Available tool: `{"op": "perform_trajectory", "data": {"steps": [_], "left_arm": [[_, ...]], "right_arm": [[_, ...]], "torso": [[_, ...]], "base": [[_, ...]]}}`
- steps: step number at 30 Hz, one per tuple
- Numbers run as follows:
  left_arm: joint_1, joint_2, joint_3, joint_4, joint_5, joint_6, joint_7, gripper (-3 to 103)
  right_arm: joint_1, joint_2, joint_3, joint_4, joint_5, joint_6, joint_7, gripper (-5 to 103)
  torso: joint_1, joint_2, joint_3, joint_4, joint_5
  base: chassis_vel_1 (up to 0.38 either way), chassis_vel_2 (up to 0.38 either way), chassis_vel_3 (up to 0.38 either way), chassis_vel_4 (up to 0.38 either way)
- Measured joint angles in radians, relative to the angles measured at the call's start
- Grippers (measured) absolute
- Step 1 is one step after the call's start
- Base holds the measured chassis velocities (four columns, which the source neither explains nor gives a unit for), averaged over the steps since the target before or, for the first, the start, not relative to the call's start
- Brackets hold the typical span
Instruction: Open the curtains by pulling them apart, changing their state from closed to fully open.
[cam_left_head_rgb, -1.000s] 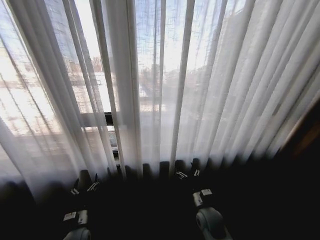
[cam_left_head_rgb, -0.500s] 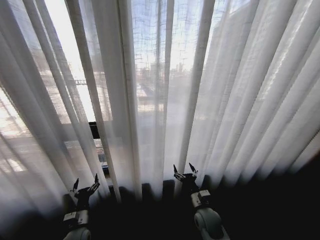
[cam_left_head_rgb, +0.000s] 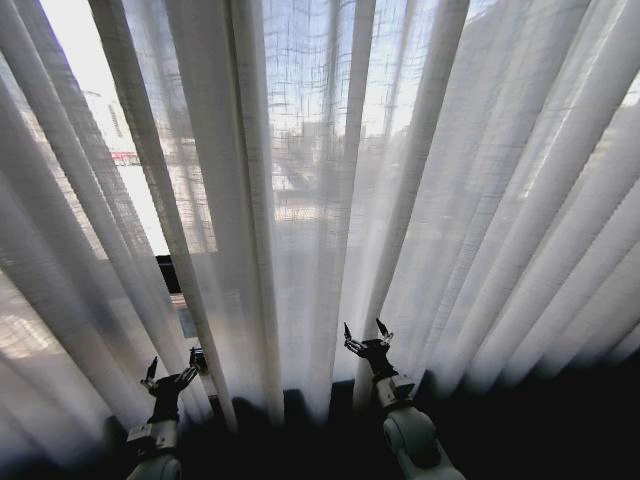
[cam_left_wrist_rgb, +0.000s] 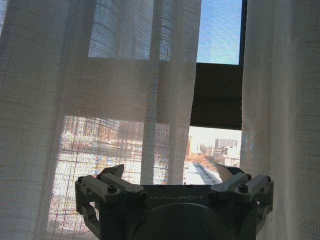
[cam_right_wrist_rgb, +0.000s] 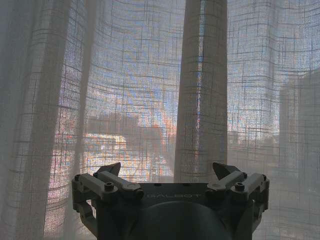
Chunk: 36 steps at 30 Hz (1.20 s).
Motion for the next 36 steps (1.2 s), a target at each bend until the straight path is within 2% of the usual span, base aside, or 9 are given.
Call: {"op": "perform_trajectory", "data": {"steps": [12, 17, 20, 21, 25, 27, 30, 31, 36], "left_arm": [[0.0, 0.0, 0.0, 0.0, 0.0, 0.0, 0.0, 100], [0.0, 0.0, 0.0, 0.0, 0.0, 0.0, 0.0, 100], [0.0, 0.0, 0.0, 0.0, 0.0, 0.0, 0.0, 100], [0.0, 0.0, 0.0, 0.0, 0.0, 0.0, 0.0, 100], [0.0, 0.0, 0.0, 0.0, 0.0, 0.0, 0.0, 100], [0.0, 0.0, 0.0, 0.0, 0.0, 0.0, 0.0, 100], [0.0, 0.0, 0.0, 0.0, 0.0, 0.0, 0.0, 100], [0.0, 0.0, 0.0, 0.0, 0.0, 0.0, 0.0, 100], [0.0, 0.0, 0.0, 0.0, 0.0, 0.0, 0.0, 100]], "right_arm": [[0.17, 0.004, -0.05, -0.149, 0.005, 0.008, 0.033, 100], [0.184, 0.004, -0.057, -0.164, 0.005, 0.008, 0.041, 103], [0.176, 0.004, -0.055, -0.17, 0.011, 0.02, 0.038, 90], [0.176, 0.004, -0.055, -0.17, 0.011, 0.02, 0.038, 90], [0.164, -0.006, -0.048, -0.17, 0.018, 0.03, 0.033, 68], [0.162, -0.008, -0.047, -0.169, 0.019, 0.03, 0.033, 68], [0.161, -0.013, -0.045, -0.168, 0.023, 0.031, 0.032, 51], [0.161, -0.013, -0.044, -0.168, 0.023, 0.031, 0.032, 51], [0.162, -0.013, -0.043, -0.17, 0.024, 0.033, 0.032, 36]], "torso": [[0.002, -0.001, 0.001, 0.0002, -0.0002], [0.002, -0.001, 0.001, -0.0001, 0.0], [0.002, -0.001, 0.001, -0.0001, -0.0001], [0.002, -0.001, 0.001, -0.0001, -0.0001], [0.002, -0.001, 0.001, -0.0001, -0.0001], [0.002, -0.001, 0.001, 0.0, -0.0001], [0.002, -0.001, 0.001, -0.0001, 0.0], [0.002, -0.001, 0.001, -0.0001, 0.0], [0.002, -0.001, 0.001, 0.0001, -0.0001]], "base": [[0.003, -0.001, -0.002, 0.004], [0.0, 0.0, 0.0, 0.0], [0.0, 0.0, 0.0, 0.0], [0.0, 0.0, 0.0, 0.0], [0.0, 0.0, 0.0, 0.0], [0.0, 0.0, 0.0, 0.0], [0.0, 0.0, 0.0, 0.0], [0.0, 0.0, 0.0, 0.0], [0.0, 0.0, 0.0, 0.0]]}}
